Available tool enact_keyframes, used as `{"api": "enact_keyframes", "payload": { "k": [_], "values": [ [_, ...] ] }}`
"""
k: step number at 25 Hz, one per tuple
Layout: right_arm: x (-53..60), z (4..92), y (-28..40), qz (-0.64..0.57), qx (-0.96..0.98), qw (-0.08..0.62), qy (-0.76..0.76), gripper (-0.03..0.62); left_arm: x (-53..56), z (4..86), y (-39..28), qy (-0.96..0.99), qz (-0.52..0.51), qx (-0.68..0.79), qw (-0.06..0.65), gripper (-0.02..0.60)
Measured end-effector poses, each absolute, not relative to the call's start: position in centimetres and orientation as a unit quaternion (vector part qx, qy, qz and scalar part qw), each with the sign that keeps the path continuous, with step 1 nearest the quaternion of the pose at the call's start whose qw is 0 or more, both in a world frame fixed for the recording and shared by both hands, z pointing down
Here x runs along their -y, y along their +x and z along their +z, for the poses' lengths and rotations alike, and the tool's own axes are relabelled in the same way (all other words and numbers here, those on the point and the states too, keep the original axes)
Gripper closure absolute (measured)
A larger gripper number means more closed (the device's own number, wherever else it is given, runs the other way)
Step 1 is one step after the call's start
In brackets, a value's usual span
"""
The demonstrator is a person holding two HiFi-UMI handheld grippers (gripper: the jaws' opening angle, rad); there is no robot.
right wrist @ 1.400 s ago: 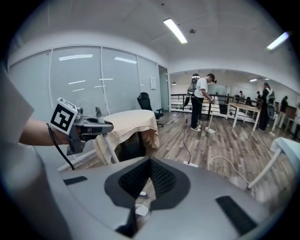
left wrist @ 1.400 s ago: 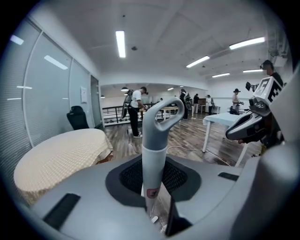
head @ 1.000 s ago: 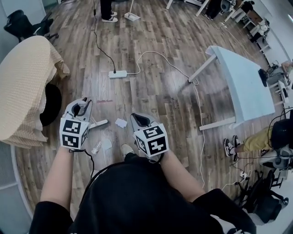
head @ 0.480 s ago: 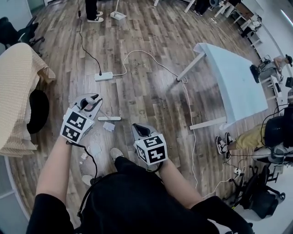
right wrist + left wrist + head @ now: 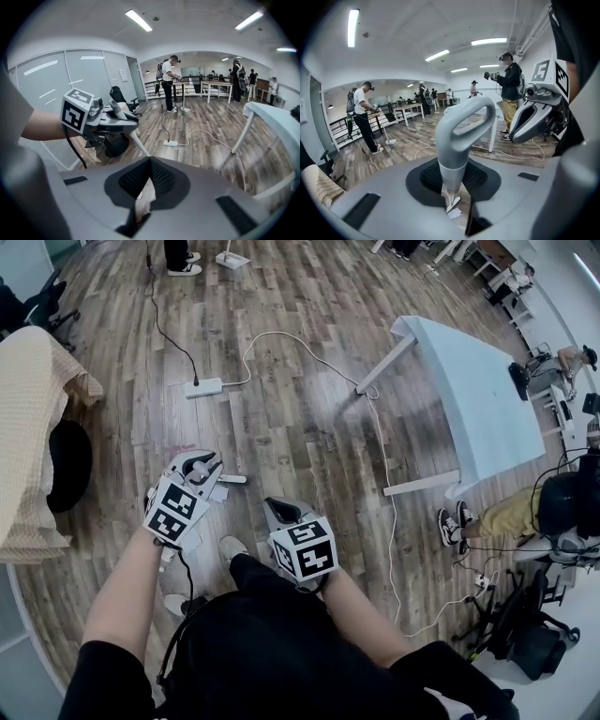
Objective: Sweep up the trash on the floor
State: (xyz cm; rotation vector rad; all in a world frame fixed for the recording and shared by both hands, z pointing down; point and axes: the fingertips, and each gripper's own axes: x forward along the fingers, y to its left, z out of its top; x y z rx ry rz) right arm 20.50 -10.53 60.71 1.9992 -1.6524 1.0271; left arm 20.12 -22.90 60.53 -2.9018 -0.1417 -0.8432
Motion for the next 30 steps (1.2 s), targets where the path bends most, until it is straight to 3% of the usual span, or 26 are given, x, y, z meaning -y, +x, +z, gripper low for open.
{"api": "enact_keyframes", "payload": {
  "k": [20,30],
  "values": [
    [14.9,60.8,14.5,0.368,0.638,0.175,0.653,0.580,21.7,62.3,10.0,-0.944,-0.327,0.034,0.021,0.511],
    [17.0,60.2,15.2,0.361,0.647,0.185,0.646,0.582,22.4,62.0,6.5,-0.944,-0.331,-0.002,0.003,0.511]
  ]
}}
